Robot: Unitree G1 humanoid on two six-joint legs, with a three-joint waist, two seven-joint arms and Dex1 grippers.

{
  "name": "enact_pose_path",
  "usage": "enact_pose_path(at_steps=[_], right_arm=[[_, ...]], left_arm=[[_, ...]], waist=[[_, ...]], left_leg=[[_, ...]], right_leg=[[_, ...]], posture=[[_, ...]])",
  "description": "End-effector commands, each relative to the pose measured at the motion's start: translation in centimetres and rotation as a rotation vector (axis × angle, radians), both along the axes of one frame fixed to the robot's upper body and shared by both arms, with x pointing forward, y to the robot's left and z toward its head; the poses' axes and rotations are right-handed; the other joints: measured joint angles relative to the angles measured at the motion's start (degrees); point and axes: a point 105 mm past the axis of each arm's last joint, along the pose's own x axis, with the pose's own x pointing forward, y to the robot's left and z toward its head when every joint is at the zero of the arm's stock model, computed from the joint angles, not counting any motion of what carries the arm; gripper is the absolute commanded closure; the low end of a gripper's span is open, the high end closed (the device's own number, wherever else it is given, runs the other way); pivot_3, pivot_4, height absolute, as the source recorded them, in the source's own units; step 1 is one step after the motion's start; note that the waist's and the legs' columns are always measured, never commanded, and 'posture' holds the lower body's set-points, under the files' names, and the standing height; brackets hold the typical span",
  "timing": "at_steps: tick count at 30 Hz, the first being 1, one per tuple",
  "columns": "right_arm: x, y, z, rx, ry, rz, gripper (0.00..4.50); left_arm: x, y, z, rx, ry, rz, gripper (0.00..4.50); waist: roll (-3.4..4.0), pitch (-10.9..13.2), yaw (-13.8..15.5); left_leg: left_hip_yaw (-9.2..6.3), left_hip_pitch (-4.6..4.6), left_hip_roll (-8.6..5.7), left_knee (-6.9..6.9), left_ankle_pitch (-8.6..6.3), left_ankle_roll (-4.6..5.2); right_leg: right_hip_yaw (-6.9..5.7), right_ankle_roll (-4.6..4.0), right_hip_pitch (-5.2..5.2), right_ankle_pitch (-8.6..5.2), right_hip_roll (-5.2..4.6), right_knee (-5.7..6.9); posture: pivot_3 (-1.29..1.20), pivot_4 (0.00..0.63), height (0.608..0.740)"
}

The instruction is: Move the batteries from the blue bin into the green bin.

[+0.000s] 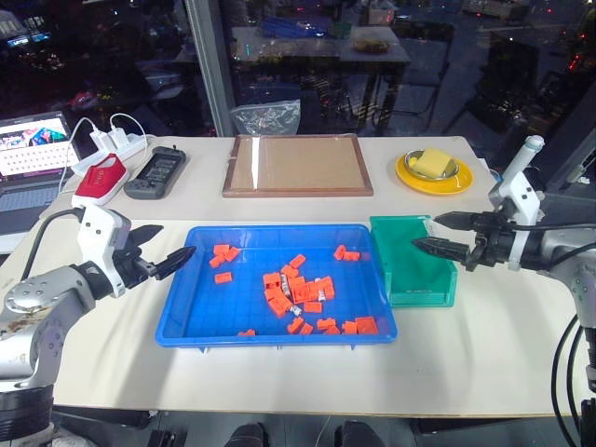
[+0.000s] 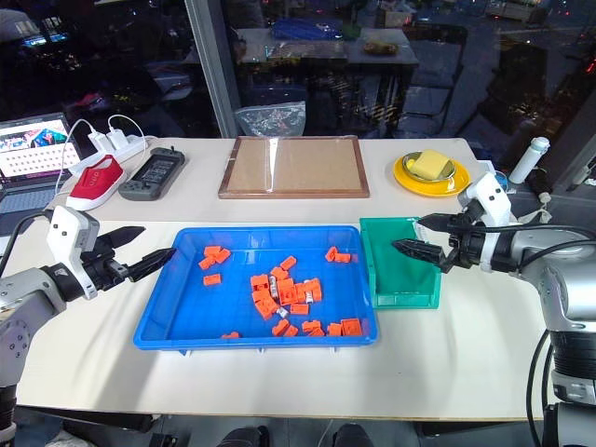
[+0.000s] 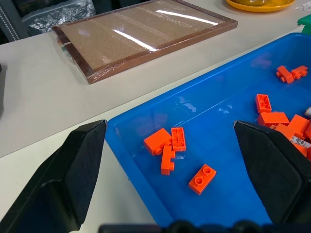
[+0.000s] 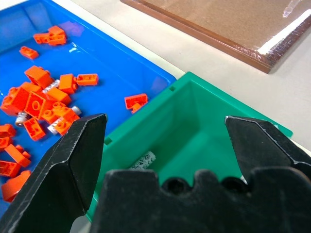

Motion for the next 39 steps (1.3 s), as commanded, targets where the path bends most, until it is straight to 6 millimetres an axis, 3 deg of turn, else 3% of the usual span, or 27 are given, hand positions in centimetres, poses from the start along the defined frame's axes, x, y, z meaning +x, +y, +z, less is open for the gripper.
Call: enact_pose_path(at_steps=[1,4,8,10,14,17,22,28,39], right_arm=[[0.0,0.7,2.0,-0.066,-0.091,0.035,0.01],[-0.1,3.1,3.5,-0.197,-0.163,0.124,0.01],[-0.8,7.0,5.3,-0.178,-0.186,0.273,0.01],[-1.4,8.6,5.2,-0.158,-0.145,0.328,0.01],[-4.2,13.6,3.5,-0.189,-0.047,0.585,0.01],[-3.5,14.2,2.1,-0.256,-0.027,0.607,0.01],[-0.4,15.5,0.1,-0.311,-0.017,0.584,0.01],[1.8,15.7,-3.8,-0.482,0.003,0.585,0.01],[1.8,16.6,-6.9,-0.599,0.031,0.631,0.01]], left_arm=[[-0.7,-0.7,1.4,0.027,-0.013,-0.080,0.00],[-2.7,-2.5,1.1,0.075,0.118,-0.268,0.00],[-4.1,-3.1,1.1,0.158,0.203,-0.364,0.00],[-4.2,-3.1,1.2,0.197,0.213,-0.373,0.00],[-4.2,-2.9,2.3,0.303,0.186,-0.378,0.00],[-4.2,-2.7,2.4,0.317,0.180,-0.367,0.00],[-4.1,-2.3,1.9,0.326,0.178,-0.329,0.00],[-4.8,-2.5,1.4,0.324,0.210,-0.339,0.00],[-6.0,-4.7,2.3,0.301,0.221,-0.426,0.00]], waist=[[0.00,0.00,0.01],[0.00,0.05,-0.44],[0.04,0.05,-0.62],[0.00,0.07,-0.45],[-0.15,0.15,-0.33],[-0.15,0.15,-0.14],[-0.20,0.17,-0.06],[-0.20,0.17,-0.16],[-0.22,0.16,-0.34]], left_leg=[[0.00,0.00,0.00,0.00,0.00,0.00],[0.01,-0.02,0.02,0.00,0.00,0.00],[0.06,0.02,0.08,-0.09,0.00,0.00],[0.05,0.02,0.15,-0.09,0.00,0.00],[0.05,-0.01,0.16,-0.06,-0.01,-0.01],[0.05,-0.01,0.16,-0.08,-0.02,0.01],[0.06,-0.02,0.14,-0.05,-0.02,0.00],[0.08,-0.09,0.16,-0.09,-0.02,0.01],[0.24,-0.15,0.26,-0.02,-0.02,0.00]], right_leg=[[0.00,0.00,0.00,0.00,0.00,0.00],[0.01,0.00,-0.07,0.00,0.03,0.04],[0.04,0.00,-0.10,-0.01,0.05,0.03],[0.01,0.00,-0.08,-0.01,0.11,-0.02],[0.01,-0.02,-0.11,0.00,0.12,-0.01],[0.00,-0.01,-0.11,0.00,0.11,-0.02],[0.00,-0.01,-0.14,0.00,0.11,-0.02],[0.00,-0.02,-0.35,0.01,0.12,0.10],[-0.01,-0.03,-0.77,0.01,0.15,0.60]], posture=[[0.00,0.150,0.740],[0.00,0.150,0.740],[0.00,0.150,0.740],[0.00,0.150,0.740],[0.00,0.150,0.740],[0.00,0.150,0.740],[0.00,0.150,0.740],[0.00,0.150,0.740],[0.00,0.150,0.740]])
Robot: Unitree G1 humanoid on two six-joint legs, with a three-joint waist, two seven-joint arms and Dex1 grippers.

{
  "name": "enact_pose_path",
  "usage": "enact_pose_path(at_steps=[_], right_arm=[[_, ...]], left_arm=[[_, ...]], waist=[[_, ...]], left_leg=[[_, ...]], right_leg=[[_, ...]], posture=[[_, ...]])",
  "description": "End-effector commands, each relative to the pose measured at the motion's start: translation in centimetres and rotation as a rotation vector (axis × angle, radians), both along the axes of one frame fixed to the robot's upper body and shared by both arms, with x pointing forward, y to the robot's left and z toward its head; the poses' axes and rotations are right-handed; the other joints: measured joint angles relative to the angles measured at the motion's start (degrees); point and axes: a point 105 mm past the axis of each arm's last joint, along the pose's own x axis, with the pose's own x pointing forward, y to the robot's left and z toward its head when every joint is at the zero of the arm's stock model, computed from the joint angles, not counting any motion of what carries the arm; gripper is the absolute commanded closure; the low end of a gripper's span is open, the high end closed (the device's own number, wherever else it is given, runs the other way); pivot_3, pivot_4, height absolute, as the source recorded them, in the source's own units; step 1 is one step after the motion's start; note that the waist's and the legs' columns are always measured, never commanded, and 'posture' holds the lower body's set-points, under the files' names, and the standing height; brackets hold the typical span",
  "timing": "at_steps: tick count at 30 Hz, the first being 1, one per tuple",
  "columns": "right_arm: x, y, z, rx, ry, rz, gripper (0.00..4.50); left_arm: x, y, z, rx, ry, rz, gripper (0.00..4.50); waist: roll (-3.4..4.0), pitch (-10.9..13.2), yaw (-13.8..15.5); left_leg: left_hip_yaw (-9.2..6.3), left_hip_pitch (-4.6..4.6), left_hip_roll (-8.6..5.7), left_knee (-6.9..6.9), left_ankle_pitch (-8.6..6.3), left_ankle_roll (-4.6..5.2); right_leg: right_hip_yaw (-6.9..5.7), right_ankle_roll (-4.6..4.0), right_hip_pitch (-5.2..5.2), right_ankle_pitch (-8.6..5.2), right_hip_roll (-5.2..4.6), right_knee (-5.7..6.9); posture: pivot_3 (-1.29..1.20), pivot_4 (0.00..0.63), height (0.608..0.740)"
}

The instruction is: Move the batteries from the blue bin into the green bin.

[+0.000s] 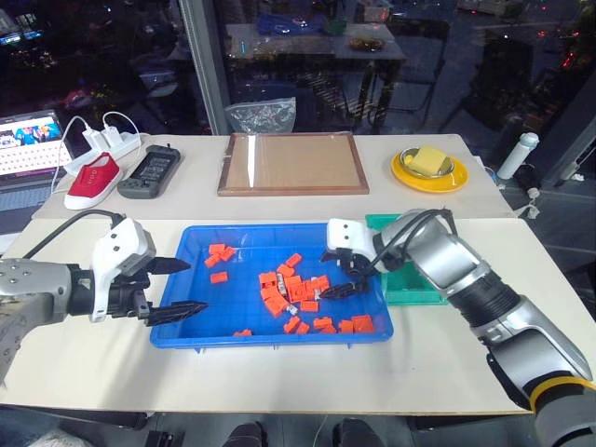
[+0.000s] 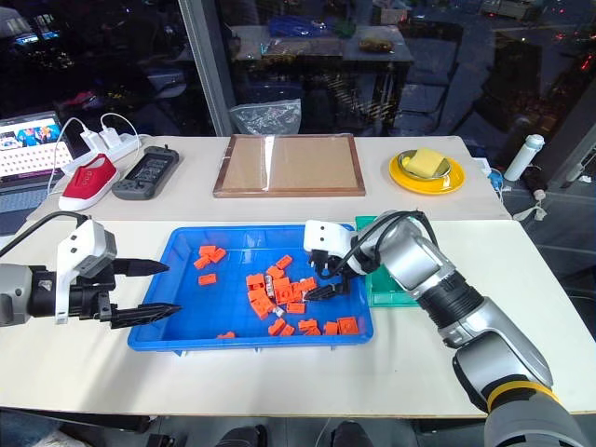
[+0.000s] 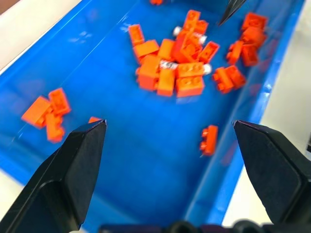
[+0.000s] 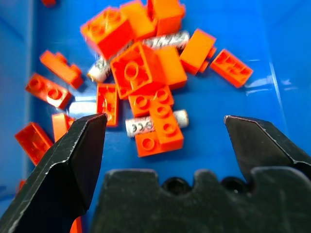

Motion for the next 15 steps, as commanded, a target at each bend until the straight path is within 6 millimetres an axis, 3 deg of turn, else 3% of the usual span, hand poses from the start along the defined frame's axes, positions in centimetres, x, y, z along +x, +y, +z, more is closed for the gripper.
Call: enact_pose_path(at_steps=[1,5,8,15], right_arm=[[0.25,0.16,0.19,-0.025,-0.038,0.019,0.01],[0.20,0.15,-0.29,-0.037,-0.030,0.021,0.01],[0.23,0.17,-0.58,-0.042,-0.021,0.012,0.69],[0.43,-0.42,-0.59,-0.063,-0.032,0.006,3.09]], left_arm=[[0.13,-0.40,1.36,-0.001,-0.059,-0.005,0.00],[0.29,-0.41,1.40,-0.001,-0.064,0.001,0.00],[0.24,-0.53,1.27,0.002,-0.058,-0.004,0.00],[0.24,-1.04,0.81,0.007,-0.038,-0.026,0.00]], waist=[[0.00,0.00,0.01],[0.00,0.00,0.05],[0.00,0.00,0.01],[-0.01,0.00,0.06]], left_leg=[[0.01,0.00,0.00,0.00,0.00,0.00],[0.01,-0.01,0.00,0.02,0.00,0.00],[0.02,0.00,0.03,0.01,0.00,0.00],[0.02,-0.01,0.02,0.01,0.00,0.00]], right_leg=[[0.00,0.00,-0.01,0.00,0.00,0.04],[0.00,0.00,-0.03,0.00,-0.01,0.05],[0.00,0.00,-0.04,0.00,0.02,0.07],[0.00,-0.01,-0.04,0.00,0.02,0.06]], posture=[[0.00,0.150,0.740],[0.00,0.150,0.740],[0.00,0.150,0.740],[0.00,0.150,0.740]])
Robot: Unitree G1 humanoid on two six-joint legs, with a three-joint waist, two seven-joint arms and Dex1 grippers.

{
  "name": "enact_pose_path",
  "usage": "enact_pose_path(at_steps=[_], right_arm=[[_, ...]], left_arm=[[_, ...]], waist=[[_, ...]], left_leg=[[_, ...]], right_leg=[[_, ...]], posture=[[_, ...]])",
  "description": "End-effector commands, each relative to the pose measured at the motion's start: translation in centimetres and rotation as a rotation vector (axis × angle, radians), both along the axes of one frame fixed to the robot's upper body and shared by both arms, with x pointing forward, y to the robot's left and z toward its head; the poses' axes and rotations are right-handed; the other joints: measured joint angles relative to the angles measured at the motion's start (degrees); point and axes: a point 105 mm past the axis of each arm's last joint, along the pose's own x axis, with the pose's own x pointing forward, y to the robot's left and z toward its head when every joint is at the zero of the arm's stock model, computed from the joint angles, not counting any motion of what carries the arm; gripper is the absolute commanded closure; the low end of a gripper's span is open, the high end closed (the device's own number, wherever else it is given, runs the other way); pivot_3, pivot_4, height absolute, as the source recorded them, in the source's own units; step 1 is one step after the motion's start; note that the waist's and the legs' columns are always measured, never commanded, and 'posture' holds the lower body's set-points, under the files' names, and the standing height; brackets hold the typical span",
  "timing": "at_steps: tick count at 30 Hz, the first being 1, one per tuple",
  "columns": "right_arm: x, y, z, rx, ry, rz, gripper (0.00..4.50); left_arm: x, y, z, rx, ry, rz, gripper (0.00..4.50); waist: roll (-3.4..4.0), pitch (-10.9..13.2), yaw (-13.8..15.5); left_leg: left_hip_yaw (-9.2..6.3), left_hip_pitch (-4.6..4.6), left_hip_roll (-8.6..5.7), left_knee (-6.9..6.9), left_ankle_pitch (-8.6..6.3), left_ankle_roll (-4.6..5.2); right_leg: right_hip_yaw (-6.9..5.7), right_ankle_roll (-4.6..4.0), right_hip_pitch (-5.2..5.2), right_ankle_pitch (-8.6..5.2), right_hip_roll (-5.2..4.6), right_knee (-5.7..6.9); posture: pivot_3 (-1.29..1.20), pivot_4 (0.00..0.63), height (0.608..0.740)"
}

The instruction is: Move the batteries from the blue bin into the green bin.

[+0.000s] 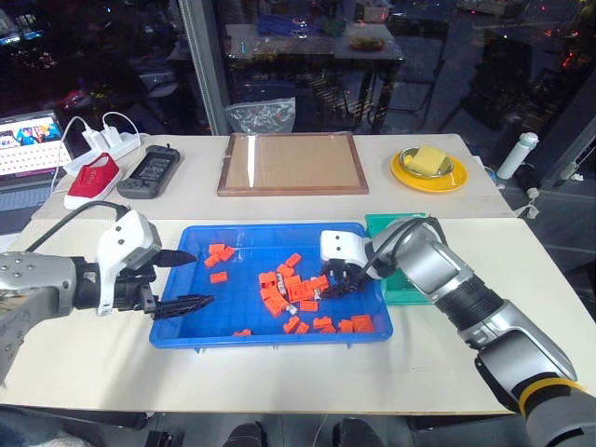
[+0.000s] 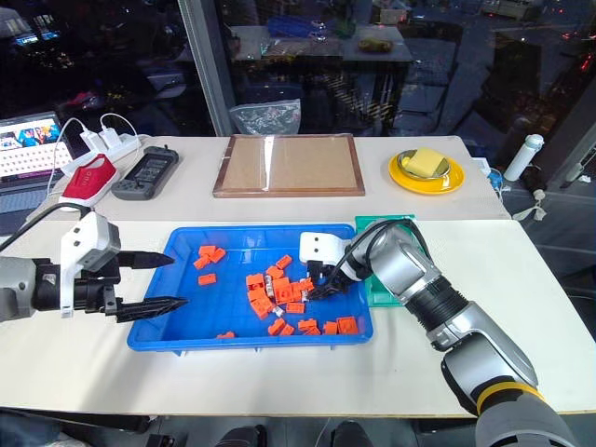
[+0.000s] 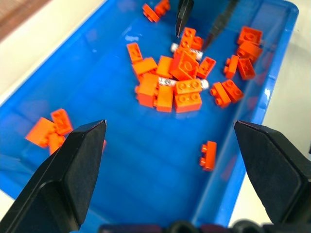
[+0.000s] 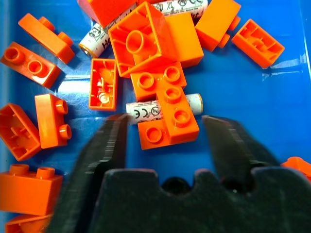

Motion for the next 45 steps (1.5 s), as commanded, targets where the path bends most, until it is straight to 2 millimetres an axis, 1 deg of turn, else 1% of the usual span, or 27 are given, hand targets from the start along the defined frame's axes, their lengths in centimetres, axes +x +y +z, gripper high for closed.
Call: enact_pose_path(at_steps=[1,3,6,9,13,15,18,19,20,23,25,29,31,35,37,45], right_arm=[[0.2,-0.3,0.9,0.005,-0.038,0.008,3.11],[0.5,-0.5,1.3,0.010,-0.050,-0.001,3.11],[1.7,-1.2,3.0,0.028,-0.116,-0.040,3.11],[2.9,-1.9,4.0,0.029,-0.177,-0.084,3.11],[5.0,-3.3,4.5,-0.003,-0.257,-0.172,3.11],[5.6,-3.5,4.9,0.007,-0.277,-0.203,3.11],[5.9,-3.3,5.6,0.053,-0.267,-0.225,3.11],[5.8,-3.2,5.8,0.059,-0.263,-0.222,2.10],[5.7,-3.2,5.9,0.064,-0.262,-0.219,1.85],[5.4,-3.0,6.5,0.072,-0.288,-0.194,0.81],[4.7,-2.7,6.7,0.075,-0.269,-0.158,0.18],[1.1,-0.9,5.9,0.095,-0.135,0.001,0.18],[0.2,-0.2,5.2,0.098,-0.107,0.033,0.18],[-0.2,0.5,4.0,0.100,-0.089,0.037,0.18],[-0.3,0.6,3.8,0.100,-0.084,0.037,0.18],[0.1,1.6,1.2,0.108,-0.017,0.007,0.18]], left_arm=[[0.1,-0.3,0.7,0.012,-0.033,-0.018,0.00],[0.1,-0.4,0.7,0.010,-0.033,-0.020,0.00],[0.1,-0.5,0.7,0.009,-0.032,-0.024,0.00],[0.1,-0.5,0.7,0.008,-0.034,-0.024,0.00],[0.2,-0.7,0.5,0.004,-0.035,-0.027,0.00],[0.2,-0.8,0.4,0.002,-0.035,-0.031,0.00],[0.2,-0.9,0.4,0.000,-0.036,-0.034,0.00],[0.2,-0.9,0.4,0.000,-0.036,-0.034,0.00],[0.2,-0.9,0.4,0.001,-0.036,-0.035,0.00],[0.1,-1.0,0.4,0.004,-0.033,-0.037,0.00],[0.1,-1.0,0.4,0.002,-0.031,-0.038,0.00],[0.2,-1.0,0.3,0.004,-0.029,-0.040,0.00],[0.3,-1.1,0.3,0.003,-0.030,-0.042,0.00],[0.3,-1.2,0.3,0.003,-0.031,-0.044,0.00],[0.2,-1.2,0.3,0.003,-0.031,-0.044,0.00],[0.0,-0.9,0.0,0.022,-0.020,-0.025,0.00]], waist=[[0.00,0.00,-0.02],[0.00,0.00,0.00],[0.00,0.00,0.00],[0.00,0.00,-0.06],[0.00,0.00,-0.08],[-0.01,-0.01,-0.02],[-0.01,-0.01,-0.13],[-0.01,-0.01,-0.13],[-0.01,-0.01,-0.13],[-0.01,-0.01,-0.05],[-0.01,0.00,-0.06],[-0.01,-0.01,-0.01],[-0.02,-0.01,0.00],[-0.02,-0.01,-0.08],[-0.02,-0.01,-0.07],[-0.03,-0.02,-0.04]], left_leg=[[0.00,0.00,0.00,0.00,0.00,0.00],[0.00,0.01,0.00,0.00,0.00,0.00],[0.01,0.00,0.00,0.00,0.00,0.00],[0.01,0.00,0.00,0.00,0.00,0.00],[0.03,0.02,0.01,-0.01,0.00,0.00],[0.04,0.02,0.01,-0.01,0.00,0.00],[0.04,0.01,0.01,-0.01,0.00,0.00],[0.04,0.01,0.01,-0.01,0.00,0.00],[0.04,0.01,0.01,-0.02,0.00,0.00],[0.04,0.01,0.01,-0.01,0.00,0.00],[0.04,0.01,0.01,-0.01,0.00,0.00],[0.04,0.01,0.02,-0.02,0.00,0.00],[0.02,0.01,0.04,-0.01,0.00,0.01],[0.03,0.02,0.03,0.00,0.00,0.00],[0.03,0.01,0.04,0.00,0.00,0.00],[0.03,0.03,0.06,0.00,0.00,0.00]], right_leg=[[0.00,0.00,0.00,0.00,0.00,0.00],[0.00,0.00,0.00,0.00,0.00,0.00],[0.00,0.00,0.00,0.00,0.00,0.00],[0.00,0.00,-0.01,0.00,0.00,-0.01],[0.00,0.00,-0.01,0.00,0.00,-0.01],[0.00,-0.01,-0.01,0.00,0.00,-0.01],[0.01,-0.01,0.00,0.01,0.00,0.00],[0.01,-0.02,-0.01,0.01,0.00,0.00],[0.01,-0.02,-0.02,0.01,0.00,0.01],[0.01,-0.02,-0.01,0.01,0.00,0.01],[0.01,-0.02,-0.01,0.01,0.00,0.01],[0.00,-0.02,-0.02,0.01,0.01,0.01],[-0.01,-0.01,0.01,0.01,0.02,0.00],[-0.01,-0.01,0.00,0.01,0.02,0.02],[-0.01,-0.01,-0.02,0.01,0.02,0.04],[-0.01,-0.02,-0.01,0.01,0.04,0.05]], posture=[[0.00,0.150,0.740],[0.00,0.150,0.740],[0.00,0.150,0.740],[0.00,0.150,0.740],[0.00,0.150,0.740],[0.00,0.150,0.740],[0.00,0.150,0.740],[0.00,0.150,0.740],[0.00,0.150,0.740],[0.00,0.150,0.740],[0.00,0.150,0.740],[0.00,0.150,0.740],[0.00,0.150,0.740],[0.00,0.150,0.740],[0.00,0.150,0.740],[0.00,0.150,0.740]])
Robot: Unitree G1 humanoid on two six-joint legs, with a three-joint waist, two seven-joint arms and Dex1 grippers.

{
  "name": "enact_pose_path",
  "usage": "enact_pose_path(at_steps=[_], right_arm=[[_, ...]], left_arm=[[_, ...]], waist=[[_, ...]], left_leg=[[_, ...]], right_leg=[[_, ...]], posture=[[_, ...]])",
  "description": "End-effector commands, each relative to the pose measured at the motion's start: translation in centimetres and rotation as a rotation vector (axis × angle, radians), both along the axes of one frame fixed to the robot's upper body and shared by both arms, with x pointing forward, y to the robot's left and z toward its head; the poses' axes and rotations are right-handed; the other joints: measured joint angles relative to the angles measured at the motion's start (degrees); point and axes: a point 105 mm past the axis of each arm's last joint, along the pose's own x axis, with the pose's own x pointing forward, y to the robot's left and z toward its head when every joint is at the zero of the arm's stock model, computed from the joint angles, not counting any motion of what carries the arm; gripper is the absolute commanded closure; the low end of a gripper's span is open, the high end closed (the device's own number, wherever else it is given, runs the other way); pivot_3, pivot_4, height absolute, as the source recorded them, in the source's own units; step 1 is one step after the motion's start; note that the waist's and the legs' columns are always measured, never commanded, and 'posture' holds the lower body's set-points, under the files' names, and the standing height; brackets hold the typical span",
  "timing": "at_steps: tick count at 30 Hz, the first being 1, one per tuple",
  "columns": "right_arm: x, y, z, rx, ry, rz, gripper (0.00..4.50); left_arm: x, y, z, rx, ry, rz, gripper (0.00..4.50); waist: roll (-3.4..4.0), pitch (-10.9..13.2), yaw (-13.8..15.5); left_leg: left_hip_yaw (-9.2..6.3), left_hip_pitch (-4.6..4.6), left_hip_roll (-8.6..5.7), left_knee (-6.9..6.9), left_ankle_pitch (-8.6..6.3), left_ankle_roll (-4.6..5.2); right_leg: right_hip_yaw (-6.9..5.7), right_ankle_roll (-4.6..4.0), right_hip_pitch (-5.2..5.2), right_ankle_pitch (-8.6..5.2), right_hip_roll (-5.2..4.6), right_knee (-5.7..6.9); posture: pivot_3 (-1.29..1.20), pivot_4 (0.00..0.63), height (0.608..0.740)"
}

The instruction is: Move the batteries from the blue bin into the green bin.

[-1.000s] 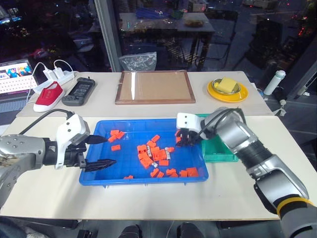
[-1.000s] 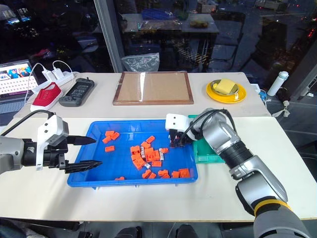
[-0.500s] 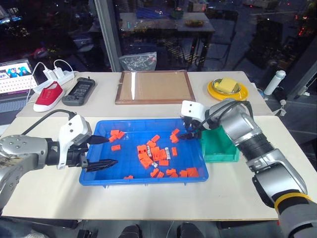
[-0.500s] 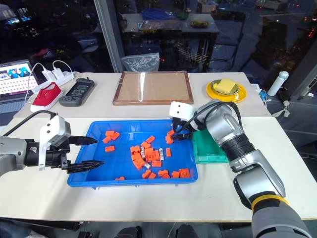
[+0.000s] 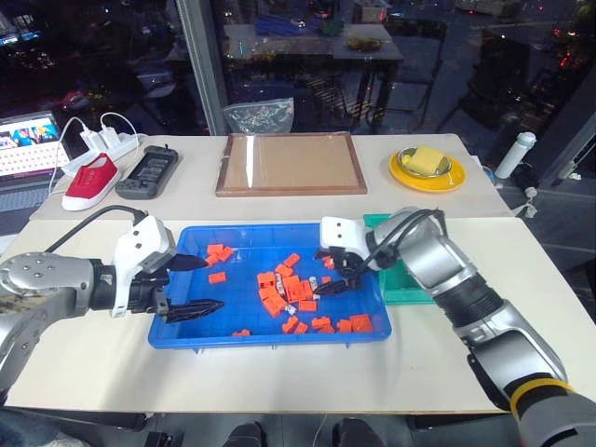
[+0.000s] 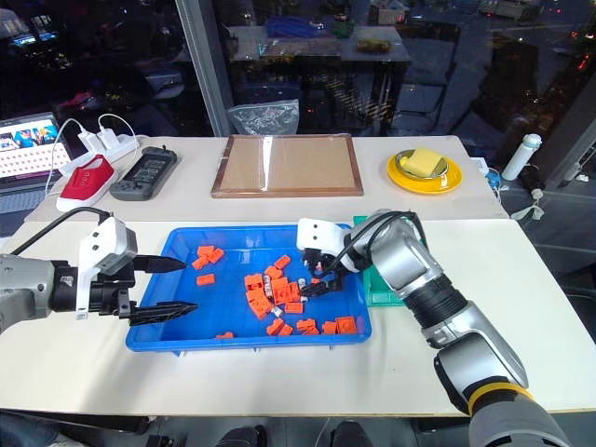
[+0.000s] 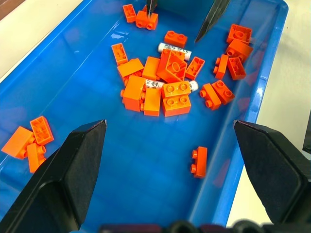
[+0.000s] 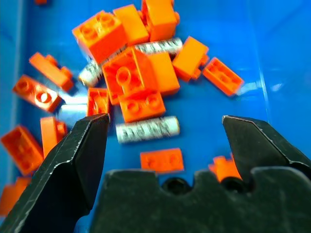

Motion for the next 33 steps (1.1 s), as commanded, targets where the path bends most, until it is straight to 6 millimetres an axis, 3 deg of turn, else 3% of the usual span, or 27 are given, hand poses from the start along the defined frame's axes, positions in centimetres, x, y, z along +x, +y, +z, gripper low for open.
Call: enact_pose_path(at_steps=[1,8,21,28,33], right_arm=[[0.2,0.3,-0.3,0.003,-0.008,-0.007,0.18],[0.0,1.0,-1.5,-0.004,0.018,-0.004,0.18],[0.9,-0.7,-3.1,-0.063,0.034,-0.070,0.18],[0.2,-0.2,-1.4,0.029,0.075,-0.048,0.18],[-0.6,1.9,2.8,0.207,0.092,-0.011,0.18]], left_arm=[[-0.2,0.2,0.5,0.021,-0.030,0.008,0.00],[-0.3,0.4,0.4,0.027,-0.030,0.018,0.00],[-0.3,0.4,0.3,0.028,-0.037,0.021,0.00],[-0.2,0.3,0.2,0.027,-0.037,0.022,0.00],[-0.2,0.3,0.1,0.031,-0.034,0.017,0.00]], waist=[[0.00,0.00,0.07],[0.00,0.00,-0.04],[-0.03,-0.03,0.07],[-0.03,-0.03,0.19],[-0.03,-0.02,-0.24]], left_leg=[[0.00,-0.01,-0.01,0.00,0.00,0.00],[0.01,0.01,0.03,0.00,0.00,0.00],[0.01,0.11,0.03,0.00,0.00,0.00],[0.01,0.09,0.02,0.00,0.00,0.00],[0.01,0.04,0.08,0.00,0.00,0.00]], right_leg=[[0.00,0.00,0.00,0.00,-0.01,-0.01],[0.00,0.00,-0.01,0.00,0.03,0.00],[0.00,0.00,0.08,0.00,0.03,0.00],[0.00,0.00,0.08,0.00,0.02,-0.01],[0.01,0.00,-0.02,0.00,0.07,0.02]], posture=[[0.00,0.150,0.740],[0.00,0.150,0.740],[0.00,0.150,0.740],[0.00,0.150,0.740],[0.00,0.150,0.740]])
